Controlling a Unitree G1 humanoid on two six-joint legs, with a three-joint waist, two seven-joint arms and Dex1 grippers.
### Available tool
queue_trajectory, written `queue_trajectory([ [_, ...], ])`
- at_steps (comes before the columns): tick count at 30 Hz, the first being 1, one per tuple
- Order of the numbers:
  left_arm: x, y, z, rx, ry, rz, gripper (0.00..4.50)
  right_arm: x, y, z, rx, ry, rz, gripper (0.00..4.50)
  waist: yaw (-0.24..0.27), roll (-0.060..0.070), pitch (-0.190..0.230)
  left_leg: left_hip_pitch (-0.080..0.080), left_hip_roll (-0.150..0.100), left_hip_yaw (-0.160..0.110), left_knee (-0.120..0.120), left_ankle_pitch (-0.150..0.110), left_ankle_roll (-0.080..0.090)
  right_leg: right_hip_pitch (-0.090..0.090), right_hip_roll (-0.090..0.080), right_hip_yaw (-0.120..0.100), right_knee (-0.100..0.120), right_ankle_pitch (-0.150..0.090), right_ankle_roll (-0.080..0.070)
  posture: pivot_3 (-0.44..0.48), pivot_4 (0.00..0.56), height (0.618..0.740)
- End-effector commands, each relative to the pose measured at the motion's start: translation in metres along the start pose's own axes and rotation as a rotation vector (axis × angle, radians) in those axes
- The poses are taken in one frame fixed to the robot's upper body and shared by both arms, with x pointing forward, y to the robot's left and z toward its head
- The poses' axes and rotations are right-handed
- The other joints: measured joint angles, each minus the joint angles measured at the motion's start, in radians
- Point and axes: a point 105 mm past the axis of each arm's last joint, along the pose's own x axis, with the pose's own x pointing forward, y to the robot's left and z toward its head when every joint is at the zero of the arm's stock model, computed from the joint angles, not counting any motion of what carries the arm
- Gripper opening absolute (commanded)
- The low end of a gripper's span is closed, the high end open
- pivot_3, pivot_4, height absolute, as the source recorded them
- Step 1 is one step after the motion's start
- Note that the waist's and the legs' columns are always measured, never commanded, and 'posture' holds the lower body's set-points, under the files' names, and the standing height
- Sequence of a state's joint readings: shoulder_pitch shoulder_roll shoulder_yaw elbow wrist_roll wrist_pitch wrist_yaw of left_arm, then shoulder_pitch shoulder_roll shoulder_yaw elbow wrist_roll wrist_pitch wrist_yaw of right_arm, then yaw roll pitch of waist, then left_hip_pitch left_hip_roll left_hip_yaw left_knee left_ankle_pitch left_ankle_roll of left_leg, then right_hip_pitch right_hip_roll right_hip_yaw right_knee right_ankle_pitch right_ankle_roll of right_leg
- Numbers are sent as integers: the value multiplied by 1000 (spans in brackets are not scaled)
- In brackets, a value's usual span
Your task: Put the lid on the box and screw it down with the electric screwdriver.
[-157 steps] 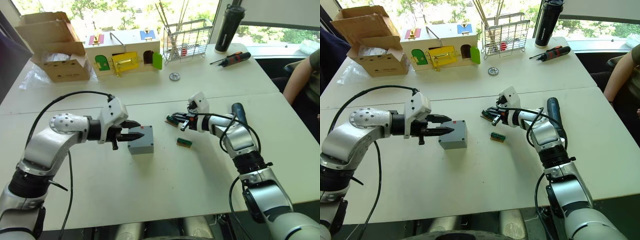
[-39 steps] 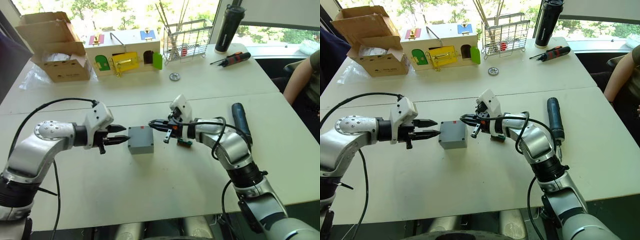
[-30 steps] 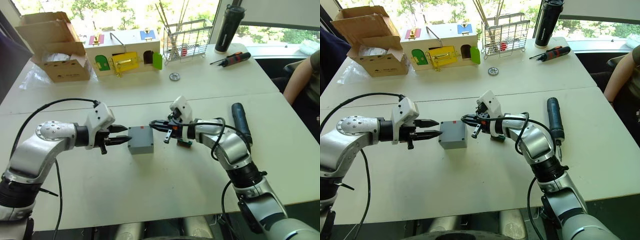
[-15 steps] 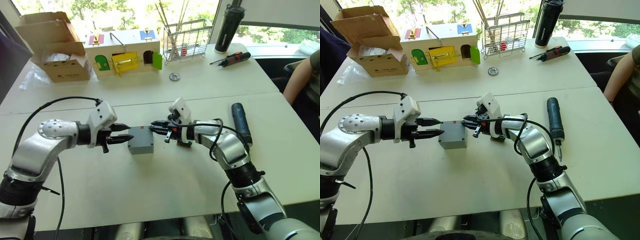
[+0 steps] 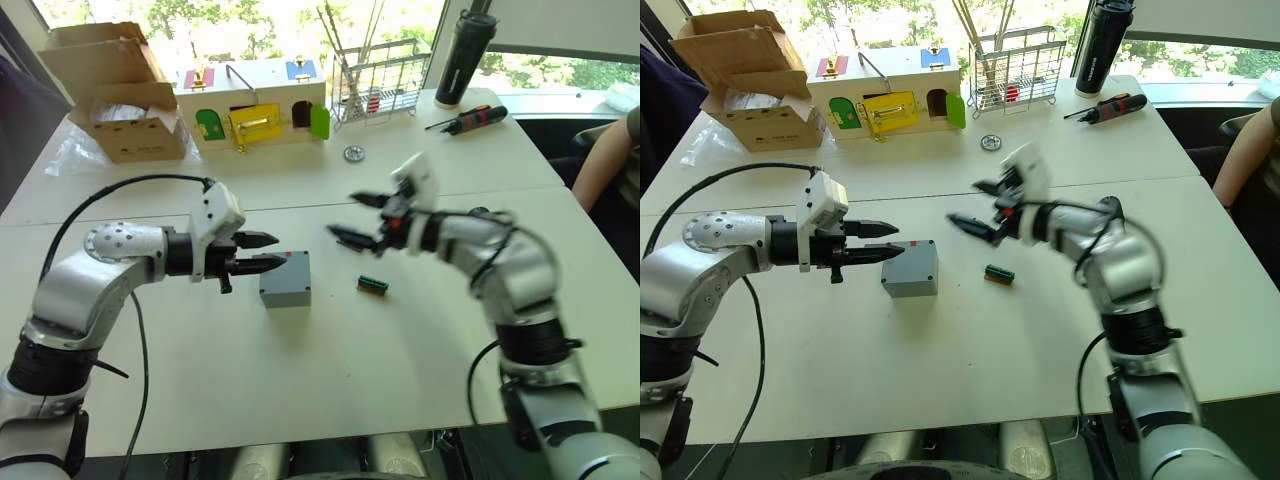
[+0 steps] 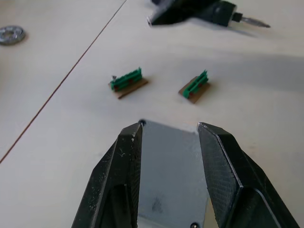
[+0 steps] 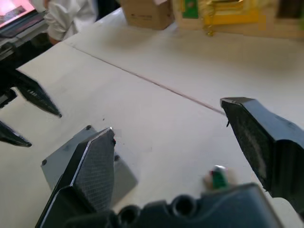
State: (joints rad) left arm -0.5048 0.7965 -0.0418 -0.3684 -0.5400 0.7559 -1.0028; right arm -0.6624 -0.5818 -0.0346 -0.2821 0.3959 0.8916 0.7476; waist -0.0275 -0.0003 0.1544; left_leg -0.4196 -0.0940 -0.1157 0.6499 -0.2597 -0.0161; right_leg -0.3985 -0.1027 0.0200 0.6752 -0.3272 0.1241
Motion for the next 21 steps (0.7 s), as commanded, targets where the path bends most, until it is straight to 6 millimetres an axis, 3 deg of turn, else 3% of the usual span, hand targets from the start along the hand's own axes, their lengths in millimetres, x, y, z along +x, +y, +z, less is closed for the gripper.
queue_trajectory([
  [1,14,-16,12,66,-40,-96,1874,-35,-35,15,-9,84,-157,4271,7,0,0,0,0,0,0,0,0,0,0,0,0,0,0,0,150,740],
  [3,21,-23,16,92,-54,-139,1874,-58,-59,11,49,198,-260,4271,9,0,0,0,1,1,0,0,0,0,0,1,-1,0,0,0,150,740],
  [4,24,-27,18,107,-61,-158,1874,-72,-65,1,100,307,-275,4271,10,0,0,0,1,2,-1,0,0,0,0,1,-1,0,0,0,150,740],
  [7,32,-35,21,144,-77,-206,1874,-115,-69,-40,216,634,-291,4271,19,0,0,-1,2,2,-1,0,1,1,0,1,-4,0,0,0,150,740],
  [10,40,-37,21,164,-84,-223,1874,-136,-72,-64,357,763,-304,4271,11,0,0,-1,2,3,-1,-1,1,3,0,1,-9,0,0,0,150,740],
  [12,44,-38,21,177,-90,-231,1874,-142,-75,-82,474,827,-322,4271,5,0,0,0,2,6,0,-1,2,3,0,4,-8,0,0,0,150,740],
  [16,48,-42,20,181,-98,-245,1874,-144,-82,-98,586,887,-382,4271,7,1,0,1,3,7,-1,-1,2,2,0,4,-7,0,0,0,150,740],
  [21,48,-44,15,168,-96,-223,1874,-125,-80,-106,643,906,-356,4271,13,1,0,0,3,7,-2,-1,2,1,0,4,-8,0,0,0,150,740],
])
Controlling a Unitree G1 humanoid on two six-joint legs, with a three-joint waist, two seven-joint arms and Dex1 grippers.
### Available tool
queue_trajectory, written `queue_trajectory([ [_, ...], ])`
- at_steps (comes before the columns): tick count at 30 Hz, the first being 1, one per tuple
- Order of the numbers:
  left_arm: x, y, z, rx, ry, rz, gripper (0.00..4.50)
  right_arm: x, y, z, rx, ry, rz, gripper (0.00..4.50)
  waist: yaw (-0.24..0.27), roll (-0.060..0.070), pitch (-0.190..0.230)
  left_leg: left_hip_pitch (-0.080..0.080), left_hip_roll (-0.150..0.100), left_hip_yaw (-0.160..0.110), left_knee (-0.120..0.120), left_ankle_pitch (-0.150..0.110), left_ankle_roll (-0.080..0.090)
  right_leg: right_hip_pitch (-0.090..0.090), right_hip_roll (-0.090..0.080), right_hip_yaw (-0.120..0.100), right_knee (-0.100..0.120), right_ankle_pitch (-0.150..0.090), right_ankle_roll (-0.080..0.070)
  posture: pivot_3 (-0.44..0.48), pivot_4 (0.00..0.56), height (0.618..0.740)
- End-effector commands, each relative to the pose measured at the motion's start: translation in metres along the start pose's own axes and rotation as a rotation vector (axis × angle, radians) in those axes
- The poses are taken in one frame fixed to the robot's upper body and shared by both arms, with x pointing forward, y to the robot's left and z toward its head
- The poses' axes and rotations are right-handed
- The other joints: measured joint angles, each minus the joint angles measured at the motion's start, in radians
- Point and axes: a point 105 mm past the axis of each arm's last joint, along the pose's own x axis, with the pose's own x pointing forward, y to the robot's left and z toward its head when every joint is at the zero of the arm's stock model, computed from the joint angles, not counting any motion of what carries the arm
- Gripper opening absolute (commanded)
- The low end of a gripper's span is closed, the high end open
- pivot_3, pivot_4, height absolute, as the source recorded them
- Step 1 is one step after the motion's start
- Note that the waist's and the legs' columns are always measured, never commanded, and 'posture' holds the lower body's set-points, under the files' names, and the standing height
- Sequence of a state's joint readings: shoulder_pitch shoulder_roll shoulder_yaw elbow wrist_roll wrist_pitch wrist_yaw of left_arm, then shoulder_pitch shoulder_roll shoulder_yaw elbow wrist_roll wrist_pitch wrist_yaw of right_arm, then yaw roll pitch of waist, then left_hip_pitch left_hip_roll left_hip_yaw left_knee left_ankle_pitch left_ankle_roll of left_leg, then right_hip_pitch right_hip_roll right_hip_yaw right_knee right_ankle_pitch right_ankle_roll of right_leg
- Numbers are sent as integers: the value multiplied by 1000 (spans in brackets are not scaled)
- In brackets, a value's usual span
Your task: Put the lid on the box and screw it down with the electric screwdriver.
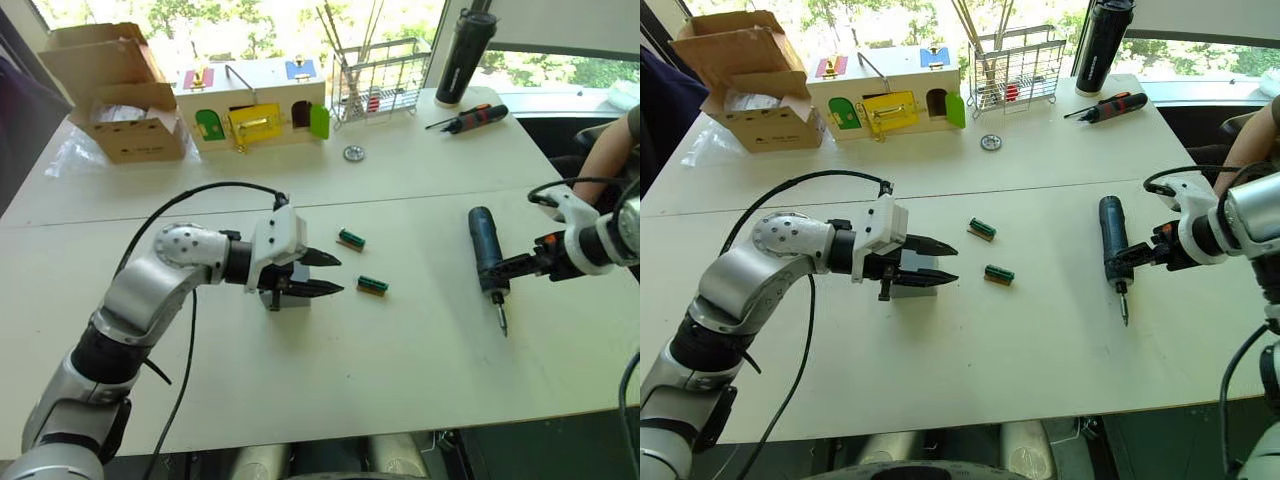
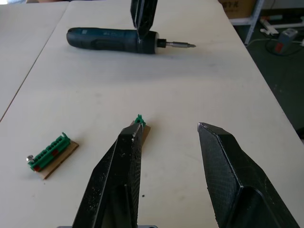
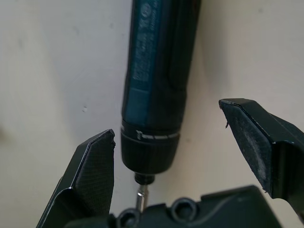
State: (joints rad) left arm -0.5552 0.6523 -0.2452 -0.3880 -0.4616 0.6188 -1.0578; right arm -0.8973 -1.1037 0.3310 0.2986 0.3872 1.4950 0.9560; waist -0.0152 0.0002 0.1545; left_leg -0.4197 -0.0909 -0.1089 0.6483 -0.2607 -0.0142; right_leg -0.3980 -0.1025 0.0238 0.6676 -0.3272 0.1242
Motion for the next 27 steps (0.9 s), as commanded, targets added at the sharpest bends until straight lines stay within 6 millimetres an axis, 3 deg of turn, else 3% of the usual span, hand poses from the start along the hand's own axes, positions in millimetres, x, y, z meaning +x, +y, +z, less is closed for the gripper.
queue_trajectory([
  [1,-1,-2,5,35,-12,21,1874,4,-3,4,10,16,-26,4271,4,0,0,0,0,0,0,0,0,0,0,0,0,0,0,0,150,740],
  [12,0,0,-2,5,-16,79,1874,35,-29,-11,1,163,-117,4271,3,-4,-2,-1,-2,-2,4,0,0,3,0,-2,-1,0,0,0,150,740],
  [14,1,1,-4,-2,-15,91,1874,40,-31,-14,-59,202,-122,3507,4,-8,-5,1,-2,-2,4,0,0,5,0,-2,-1,0,0,0,150,740],
  [16,2,2,-4,-6,-17,96,1874,43,-33,-17,-121,241,-129,3054,6,-12,-7,2,-2,-4,5,0,0,7,0,-3,-1,0,0,0,150,740],
  [19,0,3,-7,-10,-7,117,1874,48,-30,-33,-182,338,-93,1994,7,-15,-9,2,-2,-5,6,0,0,8,0,-4,-2,0,1,0,150,740],
  [20,0,4,-8,-11,-5,122,1874,49,-30,-36,-191,357,-84,1837,8,-15,-9,2,-2,-5,6,0,0,8,0,-4,-2,0,1,0,150,740],
  [27,-2,4,-8,-17,-6,139,1874,50,-28,-61,-228,436,-37,1837,40,-17,-10,2,-2,-10,4,0,0,8,0,-6,-2,0,1,0,150,740],
])
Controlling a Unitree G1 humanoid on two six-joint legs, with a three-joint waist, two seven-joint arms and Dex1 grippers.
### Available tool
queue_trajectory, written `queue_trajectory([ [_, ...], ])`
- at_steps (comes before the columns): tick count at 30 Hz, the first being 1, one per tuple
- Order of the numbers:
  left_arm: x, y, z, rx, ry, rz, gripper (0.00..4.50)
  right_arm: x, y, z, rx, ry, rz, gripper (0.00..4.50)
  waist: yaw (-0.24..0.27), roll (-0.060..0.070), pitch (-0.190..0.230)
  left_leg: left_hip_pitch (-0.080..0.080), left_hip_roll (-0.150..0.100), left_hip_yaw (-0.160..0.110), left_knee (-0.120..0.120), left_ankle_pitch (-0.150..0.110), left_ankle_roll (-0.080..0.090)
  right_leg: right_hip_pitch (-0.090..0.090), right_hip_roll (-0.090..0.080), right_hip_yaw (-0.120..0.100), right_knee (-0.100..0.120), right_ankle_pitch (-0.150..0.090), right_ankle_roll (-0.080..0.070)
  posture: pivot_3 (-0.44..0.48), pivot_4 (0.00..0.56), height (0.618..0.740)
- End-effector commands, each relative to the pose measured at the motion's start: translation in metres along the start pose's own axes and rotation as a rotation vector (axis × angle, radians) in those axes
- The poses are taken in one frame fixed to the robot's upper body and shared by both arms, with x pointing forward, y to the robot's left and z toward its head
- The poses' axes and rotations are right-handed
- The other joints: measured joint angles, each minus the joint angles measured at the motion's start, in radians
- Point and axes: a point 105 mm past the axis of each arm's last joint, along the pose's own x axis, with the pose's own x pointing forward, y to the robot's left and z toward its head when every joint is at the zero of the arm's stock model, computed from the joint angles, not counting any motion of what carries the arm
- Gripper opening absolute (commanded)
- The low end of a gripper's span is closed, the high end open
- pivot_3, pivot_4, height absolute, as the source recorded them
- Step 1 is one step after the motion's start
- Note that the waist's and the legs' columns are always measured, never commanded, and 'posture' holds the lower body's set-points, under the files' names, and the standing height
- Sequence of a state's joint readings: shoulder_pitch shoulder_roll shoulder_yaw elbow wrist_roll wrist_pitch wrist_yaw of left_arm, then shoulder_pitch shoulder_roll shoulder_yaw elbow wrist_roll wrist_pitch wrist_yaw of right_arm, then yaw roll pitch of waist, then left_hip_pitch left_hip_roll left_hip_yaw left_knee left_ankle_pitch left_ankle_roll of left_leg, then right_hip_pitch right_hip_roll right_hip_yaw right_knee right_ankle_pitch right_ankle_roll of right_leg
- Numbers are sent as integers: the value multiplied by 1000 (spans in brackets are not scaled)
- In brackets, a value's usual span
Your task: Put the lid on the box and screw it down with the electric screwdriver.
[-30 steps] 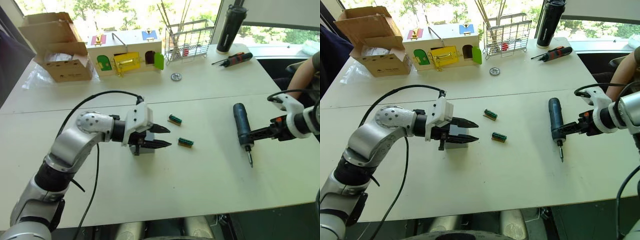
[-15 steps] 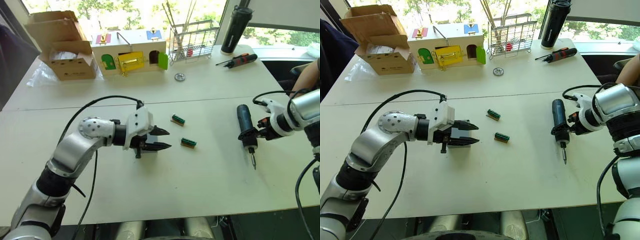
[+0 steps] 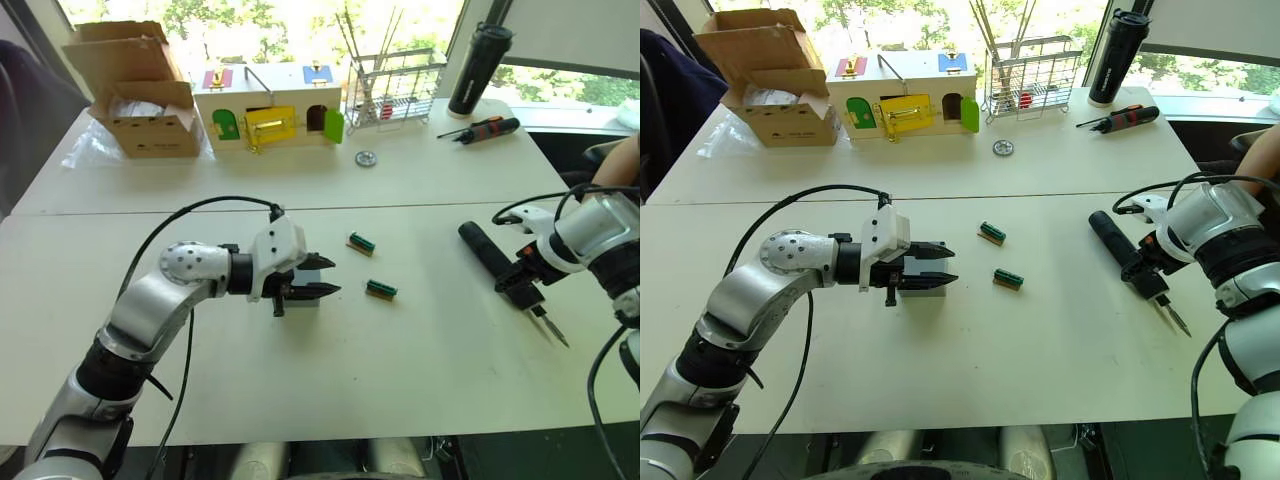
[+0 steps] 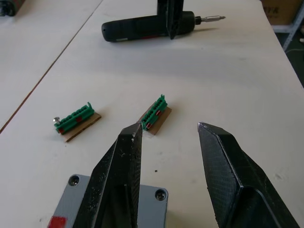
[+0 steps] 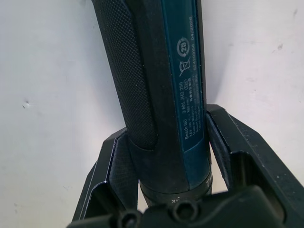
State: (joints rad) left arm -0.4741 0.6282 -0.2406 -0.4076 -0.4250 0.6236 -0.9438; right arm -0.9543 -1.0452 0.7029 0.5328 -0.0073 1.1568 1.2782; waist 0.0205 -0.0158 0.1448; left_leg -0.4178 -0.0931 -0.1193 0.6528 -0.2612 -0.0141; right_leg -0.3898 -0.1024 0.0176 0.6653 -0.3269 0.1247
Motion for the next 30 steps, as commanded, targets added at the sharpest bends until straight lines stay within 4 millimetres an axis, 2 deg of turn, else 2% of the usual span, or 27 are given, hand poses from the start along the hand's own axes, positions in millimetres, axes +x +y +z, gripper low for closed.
queue_trajectory([
  [1,-4,2,9,34,-21,20,1874,25,11,-27,12,116,75,1837,8,-2,-1,0,0,0,0,0,0,1,0,0,-1,0,0,0,150,740],
  [4,-4,3,8,33,-19,23,1874,19,5,-16,17,60,48,1837,16,-5,-3,0,0,0,1,0,-1,2,0,0,-1,0,0,0,150,740],
  [6,-5,5,7,31,-19,26,1874,1,-5,11,17,-68,-2,1837,13,-7,-4,1,0,1,1,0,-1,3,0,0,-1,0,0,0,150,740],
  [8,-8,10,5,22,-16,38,1874,-31,-11,42,47,-233,-19,1837,1,-5,-3,2,0,3,1,1,-1,3,0,2,-1,0,0,0,150,740],
  [9,-10,12,4,18,-13,44,1874,-42,-11,53,67,-290,-12,1837,-10,-1,-1,2,0,4,1,1,-2,2,0,3,0,0,0,0,150,740],
  [11,-17,21,1,10,-2,73,1874,-79,-11,75,107,-449,-6,1837,-23,9,4,1,0,7,0,1,-2,-2,0,6,1,0,0,0,150,740],
  [15,-33,36,1,-11,0,124,1874,-131,-12,97,187,-688,-2,1837,-37,13,5,-10,2,8,-3,3,-4,-20,0,5,5,0,0,0,150,740],
  [17,-41,43,1,-26,-1,144,1874,-154,-8,104,226,-813,33,1837,-36,13,5,-9,3,6,-5,3,-4,-20,0,1,5,0,0,0,150,740],
  [20,-54,52,-1,-62,-2,175,1874,-193,18,122,164,-1095,140,1837,-36,13,6,-10,2,7,-6,3,-4,-19,0,1,4,0,0,0,150,740],
  [23,-64,56,-6,-83,34,191,1874,-233,61,132,21,-1527,217,1837,-49,14,6,-9,2,10,-4,3,-4,-18,0,4,7,0,0,0,150,740],
  [24,-68,56,-8,-88,51,194,1874,-236,75,131,10,-1633,228,1837,-51,14,6,-9,2,10,-3,3,-4,-18,0,5,11,0,0,0,150,740],
  [26,-72,55,-11,-91,79,193,1874,-228,101,131,8,-1708,282,1837,-54,14,6,-9,2,9,-2,3,-4,-21,0,4,18,0,0,0,150,740],
  [30,-75,51,-15,-97,129,171,1874,-212,165,130,-23,-1826,530,1837,-58,14,6,-9,0,2,-4,3,-5,-21,0,3,22,0,0,0,150,740],
])
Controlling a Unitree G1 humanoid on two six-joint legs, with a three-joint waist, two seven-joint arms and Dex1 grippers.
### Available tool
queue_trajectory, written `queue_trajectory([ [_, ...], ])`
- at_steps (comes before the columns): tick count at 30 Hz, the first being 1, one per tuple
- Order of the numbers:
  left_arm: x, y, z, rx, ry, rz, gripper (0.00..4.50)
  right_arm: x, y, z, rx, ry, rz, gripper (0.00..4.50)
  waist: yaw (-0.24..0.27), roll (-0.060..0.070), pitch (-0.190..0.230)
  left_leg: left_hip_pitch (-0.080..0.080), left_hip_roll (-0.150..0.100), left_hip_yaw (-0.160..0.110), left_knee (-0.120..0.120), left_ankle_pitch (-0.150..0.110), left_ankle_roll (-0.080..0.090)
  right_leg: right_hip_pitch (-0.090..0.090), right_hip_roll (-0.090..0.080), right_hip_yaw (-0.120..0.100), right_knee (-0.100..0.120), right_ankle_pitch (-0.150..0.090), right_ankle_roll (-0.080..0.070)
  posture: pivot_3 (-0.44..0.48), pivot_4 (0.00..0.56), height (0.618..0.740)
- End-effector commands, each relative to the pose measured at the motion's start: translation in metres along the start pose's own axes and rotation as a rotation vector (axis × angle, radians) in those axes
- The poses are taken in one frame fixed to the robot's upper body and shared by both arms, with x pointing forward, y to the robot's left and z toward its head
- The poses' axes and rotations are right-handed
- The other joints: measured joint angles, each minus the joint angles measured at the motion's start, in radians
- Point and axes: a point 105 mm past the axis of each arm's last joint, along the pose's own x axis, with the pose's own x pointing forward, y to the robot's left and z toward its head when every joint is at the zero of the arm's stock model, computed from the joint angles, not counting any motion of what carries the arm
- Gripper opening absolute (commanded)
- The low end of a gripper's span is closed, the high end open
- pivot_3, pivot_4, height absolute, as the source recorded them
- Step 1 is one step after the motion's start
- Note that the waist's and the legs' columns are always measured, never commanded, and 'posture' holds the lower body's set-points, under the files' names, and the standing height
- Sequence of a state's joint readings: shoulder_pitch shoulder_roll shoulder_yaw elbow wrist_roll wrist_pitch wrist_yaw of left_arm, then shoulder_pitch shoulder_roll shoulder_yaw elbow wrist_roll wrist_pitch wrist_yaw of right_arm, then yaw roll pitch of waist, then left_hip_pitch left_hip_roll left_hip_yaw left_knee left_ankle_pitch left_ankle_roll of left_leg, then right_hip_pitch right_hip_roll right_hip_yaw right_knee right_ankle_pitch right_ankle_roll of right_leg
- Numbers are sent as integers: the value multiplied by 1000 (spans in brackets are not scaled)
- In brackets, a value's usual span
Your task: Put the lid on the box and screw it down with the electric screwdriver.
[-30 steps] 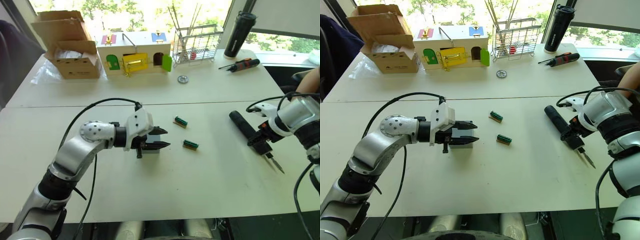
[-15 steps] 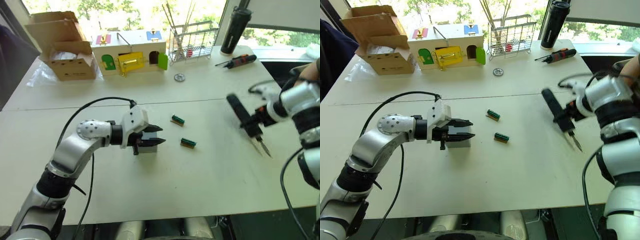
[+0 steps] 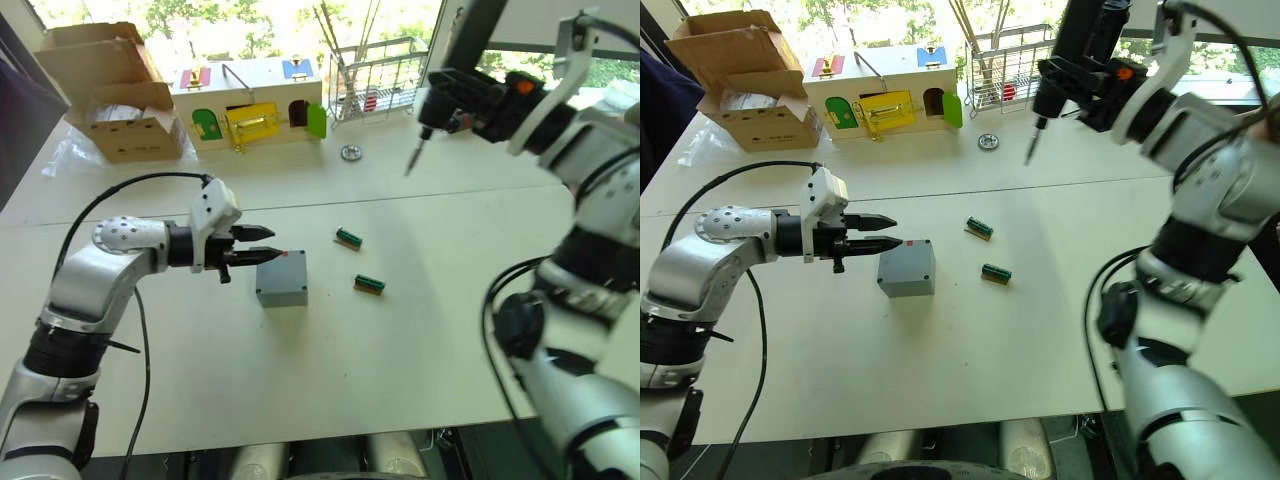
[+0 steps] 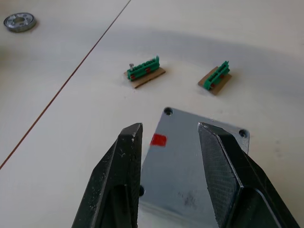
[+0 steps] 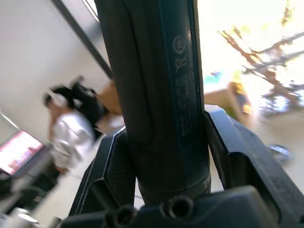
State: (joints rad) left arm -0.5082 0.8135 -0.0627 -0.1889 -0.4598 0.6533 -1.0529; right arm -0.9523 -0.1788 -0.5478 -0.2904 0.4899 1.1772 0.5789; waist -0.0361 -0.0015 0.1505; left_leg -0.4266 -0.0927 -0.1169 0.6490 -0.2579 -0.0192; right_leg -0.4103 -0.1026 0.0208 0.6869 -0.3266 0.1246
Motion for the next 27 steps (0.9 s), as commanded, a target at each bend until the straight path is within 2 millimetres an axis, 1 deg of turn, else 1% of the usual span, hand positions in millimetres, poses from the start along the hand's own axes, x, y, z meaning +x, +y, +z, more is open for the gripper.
queue_trajectory([
  [1,-2,-4,4,28,14,-13,1874,0,43,-2,-59,-127,119,1837,-2,0,0,0,-1,0,0,0,0,0,0,0,0,0,0,0,150,740],
  [2,-2,-5,3,30,20,-17,1874,2,51,-12,-68,-120,141,1837,-3,0,0,0,-1,0,1,0,0,1,0,0,0,0,0,0,150,740],
  [3,1,-7,1,39,31,-22,1874,6,61,-26,-89,-101,170,1837,-5,0,0,0,-2,0,2,0,0,2,0,0,0,0,0,0,150,740],
  [5,4,-8,0,44,40,-29,1874,10,72,-42,-120,-84,201,1837,-10,0,0,0,-3,1,2,0,0,2,-1,1,-1,0,0,0,150,740],
  [7,7,-10,-3,44,52,-31,1874,12,75,-55,-121,-72,206,1837,-12,0,0,0,-3,2,2,0,0,1,0,1,-1,0,0,0,150,740],
  [9,8,-11,-7,51,69,-34,1874,13,77,-64,-124,-65,209,1837,-12,0,0,1,-2,1,1,0,0,0,0,1,0,0,0,0,150,740],
  [12,15,-17,-21,35,95,-49,1874,16,73,-81,-138,-45,192,1837,-13,0,0,1,-2,1,1,0,0,0,0,1,0,0,0,0,150,740],
  [15,20,-16,-30,36,112,-35,1874,19,68,-93,-166,-29,180,1837,-10,0,0,2,-2,1,1,0,0,1,0,1,-1,0,0,0,150,740],
  [20,23,-15,-34,33,109,-24,1874,23,62,-109,-201,8,162,1837,-10,0,0,2,-2,1,1,0,0,1,0,1,-1,0,0,0,150,740],
  [27,22,-14,-34,28,105,-20,1874,24,60,-112,-196,13,154,1837,-10,0,0,2,-2,1,1,0,0,1,0,1,-1,0,0,0,150,740],
])
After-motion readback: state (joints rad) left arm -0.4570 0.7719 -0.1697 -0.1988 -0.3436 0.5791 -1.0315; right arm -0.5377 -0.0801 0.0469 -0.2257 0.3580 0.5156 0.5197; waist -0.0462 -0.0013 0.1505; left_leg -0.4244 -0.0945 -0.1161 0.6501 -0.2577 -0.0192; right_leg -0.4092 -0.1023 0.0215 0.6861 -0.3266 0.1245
